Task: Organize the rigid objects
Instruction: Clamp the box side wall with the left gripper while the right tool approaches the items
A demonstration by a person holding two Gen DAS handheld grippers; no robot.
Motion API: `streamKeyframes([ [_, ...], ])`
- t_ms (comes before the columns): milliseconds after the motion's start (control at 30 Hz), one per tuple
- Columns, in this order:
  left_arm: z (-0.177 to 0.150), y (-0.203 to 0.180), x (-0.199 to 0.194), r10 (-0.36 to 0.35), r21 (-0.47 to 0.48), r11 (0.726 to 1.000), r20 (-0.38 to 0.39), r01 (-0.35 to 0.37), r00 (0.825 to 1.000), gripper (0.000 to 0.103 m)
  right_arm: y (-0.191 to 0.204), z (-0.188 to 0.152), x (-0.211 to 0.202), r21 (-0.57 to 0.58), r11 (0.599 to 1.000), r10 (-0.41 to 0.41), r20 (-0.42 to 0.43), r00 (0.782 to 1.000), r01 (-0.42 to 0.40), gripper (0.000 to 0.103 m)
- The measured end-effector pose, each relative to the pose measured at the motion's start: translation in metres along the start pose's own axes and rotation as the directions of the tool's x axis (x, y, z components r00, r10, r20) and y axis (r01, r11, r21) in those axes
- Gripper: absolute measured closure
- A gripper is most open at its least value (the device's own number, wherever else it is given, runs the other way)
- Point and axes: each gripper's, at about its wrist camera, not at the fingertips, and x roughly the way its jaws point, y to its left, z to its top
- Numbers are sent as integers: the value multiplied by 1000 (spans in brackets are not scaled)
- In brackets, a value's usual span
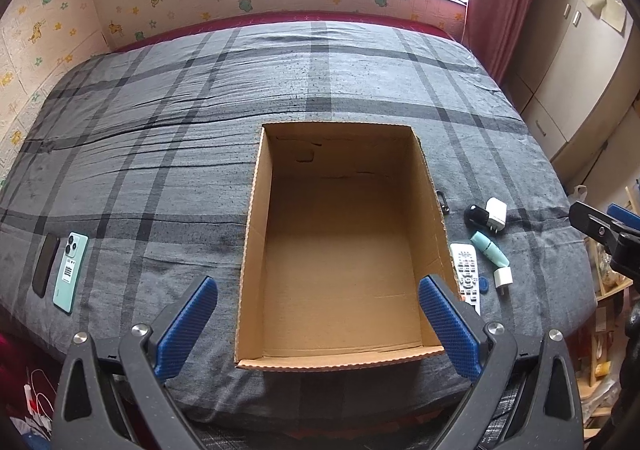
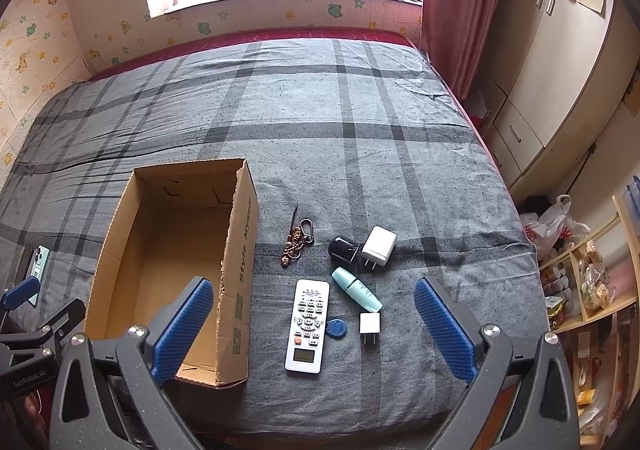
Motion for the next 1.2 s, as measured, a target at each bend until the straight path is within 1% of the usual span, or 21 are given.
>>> streamKeyframes([
  [100,1,8,6,-2,-11,1000,-3,2,1000,0,-1,1,4,0,1000,-1,-5,1000,1,0],
  [200,3,15,13,8,-2,1000,6,-8,1000,0,-4,2,7,9,1000,7,-4,1000,-7,0],
  [267,3,20,21,34,3,999,8,-34,999,0,-6,2,11,12,1000,8,-7,1000,-7,0],
  [367,3,31,38,27,-7,1000,-9,-27,1000,0,-10,1,19,22,1000,4,-20,1000,-4,0],
  [433,2,38,51,10,-26,1000,-26,-11,1000,0,-12,0,26,28,1000,4,-30,1000,-3,0],
  [533,0,48,72,11,-42,999,-50,-13,999,0,-16,-2,35,33,999,-3,-43,999,4,0],
  [567,-2,51,79,22,-42,999,-55,-24,998,0,-17,-3,39,35,999,-4,-47,999,6,0],
  [700,-5,59,103,43,-22,999,-57,-45,997,0,-23,-7,52,45,999,-13,-66,998,16,0],
  [767,-6,62,112,39,-10,999,-43,-39,998,0,-28,-10,60,53,998,-20,-78,997,24,0],
  [800,-7,63,117,45,-5,999,-48,-45,998,0,-29,-11,63,56,998,-24,-84,996,29,0],
  [967,-8,72,136,38,-20,999,-59,-39,998,2,-38,-16,78,73,996,-34,-114,993,43,0],
  [1033,-8,73,139,44,-20,999,-51,-45,998,11,-40,-18,82,76,996,-36,-123,992,46,0],
  [1100,-8,73,143,44,-15,999,-56,-45,997,31,-42,-19,86,78,996,-39,-131,991,49,0],
  [1133,-9,73,145,41,-16,999,-60,-42,997,37,-43,-19,88,79,995,-42,-134,990,53,0],
  [1167,-9,73,146,36,-18,999,-64,-37,997,48,-45,-19,89,80,995,-45,-135,990,56,0],
  [1200,-9,73,148,29,-18,999,-66,-30,997,62,-46,-19,91,82,995,-47,-136,990,59,0],
])
